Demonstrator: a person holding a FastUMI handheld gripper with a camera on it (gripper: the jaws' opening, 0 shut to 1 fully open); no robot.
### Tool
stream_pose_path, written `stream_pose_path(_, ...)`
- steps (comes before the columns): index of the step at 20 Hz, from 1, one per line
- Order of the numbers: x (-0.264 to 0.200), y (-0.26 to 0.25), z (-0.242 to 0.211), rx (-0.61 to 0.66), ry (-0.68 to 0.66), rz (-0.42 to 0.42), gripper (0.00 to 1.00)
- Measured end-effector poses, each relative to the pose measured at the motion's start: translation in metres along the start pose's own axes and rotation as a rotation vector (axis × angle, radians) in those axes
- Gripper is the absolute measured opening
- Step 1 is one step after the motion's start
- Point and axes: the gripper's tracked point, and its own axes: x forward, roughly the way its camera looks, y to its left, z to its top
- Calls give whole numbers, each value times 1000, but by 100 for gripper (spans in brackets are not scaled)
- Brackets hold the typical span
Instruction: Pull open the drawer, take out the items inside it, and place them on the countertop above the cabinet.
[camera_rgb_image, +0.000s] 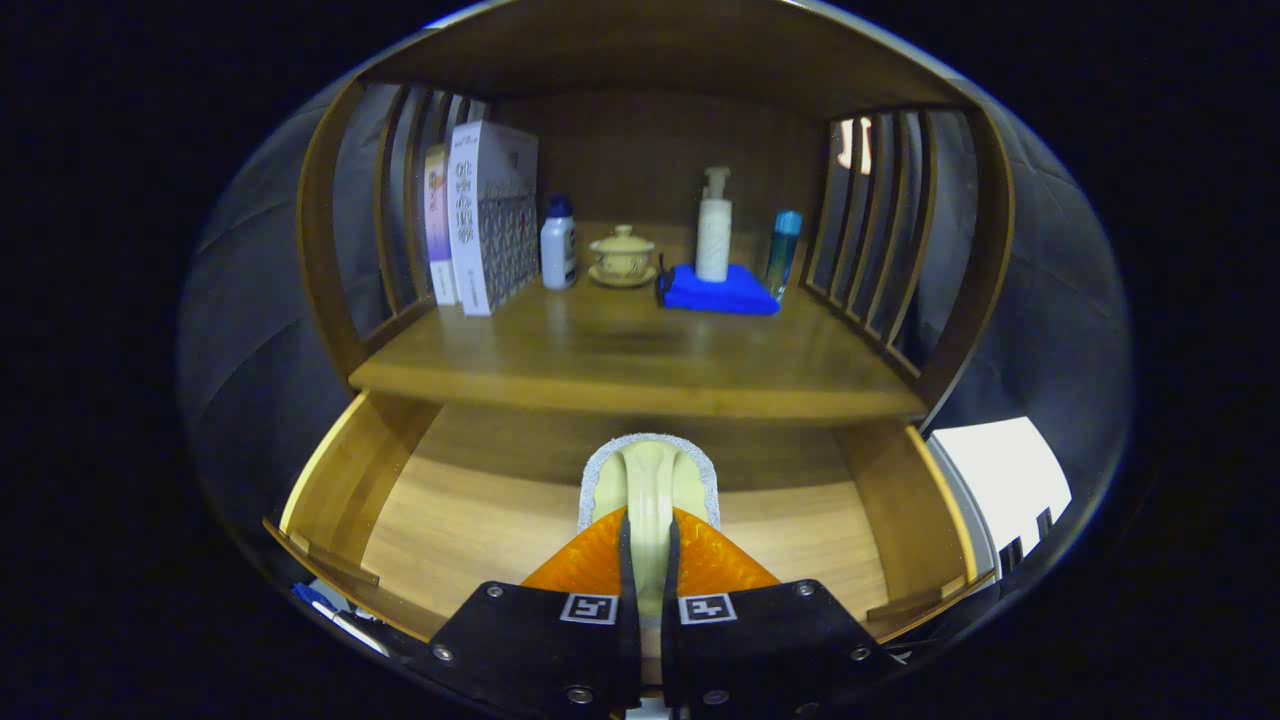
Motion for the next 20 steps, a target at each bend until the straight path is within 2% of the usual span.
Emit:
stream_pose_path(5, 5, 0, 50, 10, -84, -9, 8)
stream_pose_path(11, 49, 6, 115, -45, -158, -9, 8)
stream_pose_path(20, 119, -8, 123, -12, -80, 5, 9)
